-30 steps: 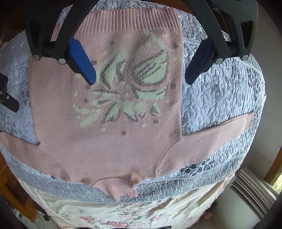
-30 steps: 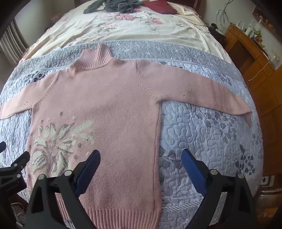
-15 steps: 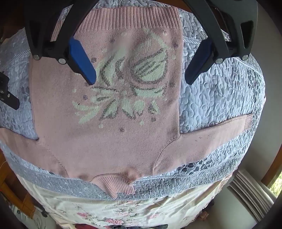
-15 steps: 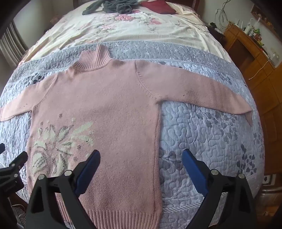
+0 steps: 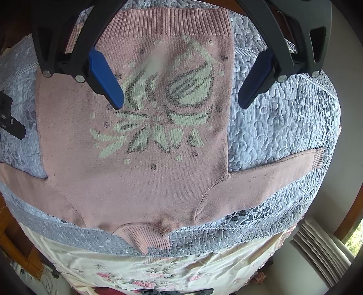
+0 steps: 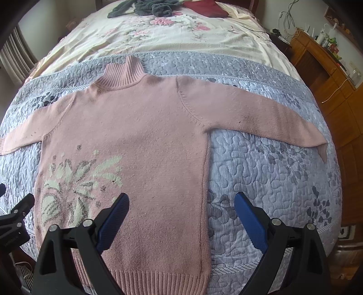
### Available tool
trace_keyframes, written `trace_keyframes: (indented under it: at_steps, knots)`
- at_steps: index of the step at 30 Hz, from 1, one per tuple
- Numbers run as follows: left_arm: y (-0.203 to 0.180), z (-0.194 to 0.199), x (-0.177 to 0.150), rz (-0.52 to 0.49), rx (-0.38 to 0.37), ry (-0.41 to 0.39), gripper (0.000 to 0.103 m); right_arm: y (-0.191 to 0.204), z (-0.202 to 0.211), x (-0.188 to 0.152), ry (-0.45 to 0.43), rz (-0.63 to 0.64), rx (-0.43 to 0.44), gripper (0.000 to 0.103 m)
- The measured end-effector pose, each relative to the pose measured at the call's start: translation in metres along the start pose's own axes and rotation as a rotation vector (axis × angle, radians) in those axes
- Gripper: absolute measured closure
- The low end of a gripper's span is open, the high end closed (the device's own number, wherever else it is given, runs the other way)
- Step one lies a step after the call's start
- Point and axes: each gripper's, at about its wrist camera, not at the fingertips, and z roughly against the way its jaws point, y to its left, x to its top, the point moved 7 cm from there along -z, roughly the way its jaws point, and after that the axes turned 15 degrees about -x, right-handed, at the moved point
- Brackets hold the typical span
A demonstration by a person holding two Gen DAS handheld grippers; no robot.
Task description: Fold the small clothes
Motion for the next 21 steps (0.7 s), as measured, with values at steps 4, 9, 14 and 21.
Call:
trace_keyframes:
  at_steps: [4,9,14,21]
  knots:
    - [0.0003,0.0,0.0009,0.001,0.001,-0.001,0.003,-0.0001,0.0,0.0001,-0.001,0.001,0.001,0.009]
    - [0.0008,0.0009,0.0018,0.002,-0.001,-0.007,0.003,-0.0006,-0.0009,0.0019,0.004,-0.003,0.003,0.009]
    - [0.0004,0.0015,0.0026,0.002,0.0,-0.009,0.003,-0.0008,-0.0024,0.0026,0.007,-0.002,0.004,0.009]
    - [0.0003,0.0031,0.0045,0.002,0.005,-0.011,0.003,-0.001,-0.0029,0.0028,0.005,-0.002,0.004,0.009]
